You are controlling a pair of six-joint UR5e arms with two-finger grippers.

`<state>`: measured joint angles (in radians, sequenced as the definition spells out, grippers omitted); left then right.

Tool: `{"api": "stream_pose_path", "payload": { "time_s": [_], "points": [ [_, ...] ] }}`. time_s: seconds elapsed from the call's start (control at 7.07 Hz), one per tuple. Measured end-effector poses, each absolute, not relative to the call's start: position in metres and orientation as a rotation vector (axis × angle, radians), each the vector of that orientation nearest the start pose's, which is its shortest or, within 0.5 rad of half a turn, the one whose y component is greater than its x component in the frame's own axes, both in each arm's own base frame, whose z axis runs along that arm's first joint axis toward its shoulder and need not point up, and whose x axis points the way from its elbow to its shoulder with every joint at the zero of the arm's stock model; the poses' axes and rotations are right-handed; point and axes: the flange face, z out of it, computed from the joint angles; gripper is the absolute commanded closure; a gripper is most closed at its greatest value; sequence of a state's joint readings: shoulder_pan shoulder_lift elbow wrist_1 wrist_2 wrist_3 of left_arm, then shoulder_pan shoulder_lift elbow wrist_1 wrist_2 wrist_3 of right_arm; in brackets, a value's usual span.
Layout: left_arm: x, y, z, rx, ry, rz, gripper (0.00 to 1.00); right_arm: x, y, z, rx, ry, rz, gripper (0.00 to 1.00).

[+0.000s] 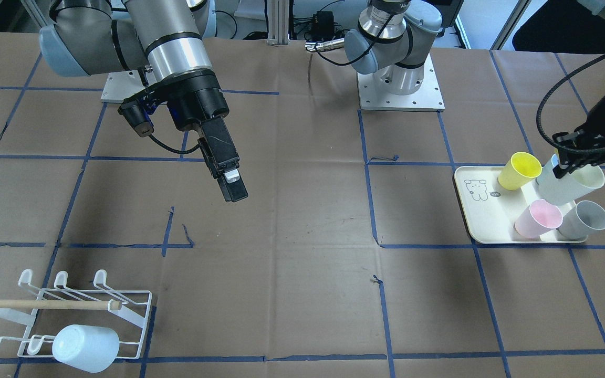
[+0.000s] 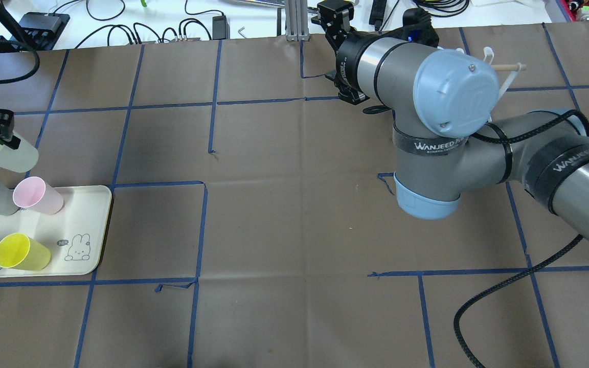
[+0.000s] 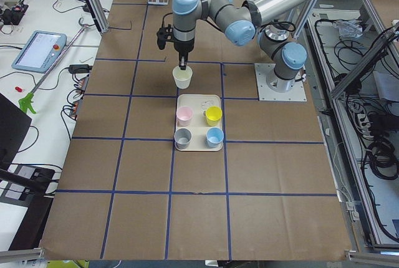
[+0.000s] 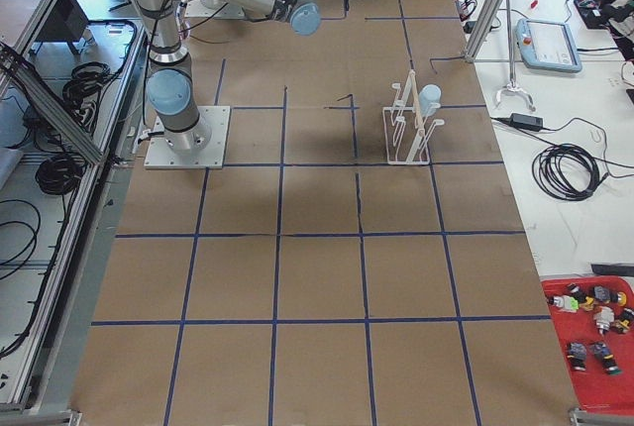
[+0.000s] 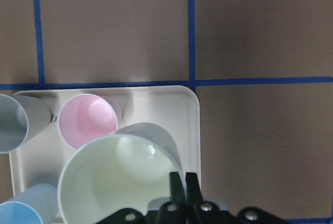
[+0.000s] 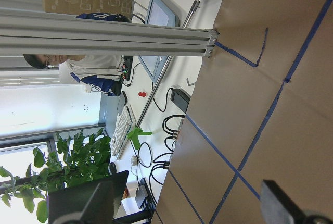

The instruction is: Transfer IKEA cup to right arm and place on rack

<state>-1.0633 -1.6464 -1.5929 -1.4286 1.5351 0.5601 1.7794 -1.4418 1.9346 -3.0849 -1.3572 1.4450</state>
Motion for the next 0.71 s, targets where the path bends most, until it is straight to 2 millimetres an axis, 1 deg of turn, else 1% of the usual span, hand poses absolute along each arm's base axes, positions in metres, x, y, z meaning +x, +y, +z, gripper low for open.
{"api": "stream_pose_path", "payload": {
  "time_s": [0.14,0.28,0.42,0.57,0.71],
  "points": [
    [0.127,-0.556,0.46,0.15,3.147,-0.095,1.0,0.262,-0.492,0.432,1.154,1.847,-0.653,0.0],
    [0.107,-0.581,0.46,0.233,3.171,-0.134,1.0,0.262,-0.491,0.432,1.154,1.848,-0.653,0.0],
    [0.082,-0.602,0.46,0.312,3.247,-0.239,1.0,0.262,-0.491,0.432,1.154,1.847,-0.653,0.0],
    [0.06,-0.616,0.461,0.386,3.33,-0.39,1.0,0.262,-0.491,0.432,1.154,1.848,-0.652,0.0],
    [0.037,-0.626,0.464,0.475,3.399,-0.568,1.0,0.262,-0.491,0.431,1.155,1.849,-0.651,0.0]
  ]
}}
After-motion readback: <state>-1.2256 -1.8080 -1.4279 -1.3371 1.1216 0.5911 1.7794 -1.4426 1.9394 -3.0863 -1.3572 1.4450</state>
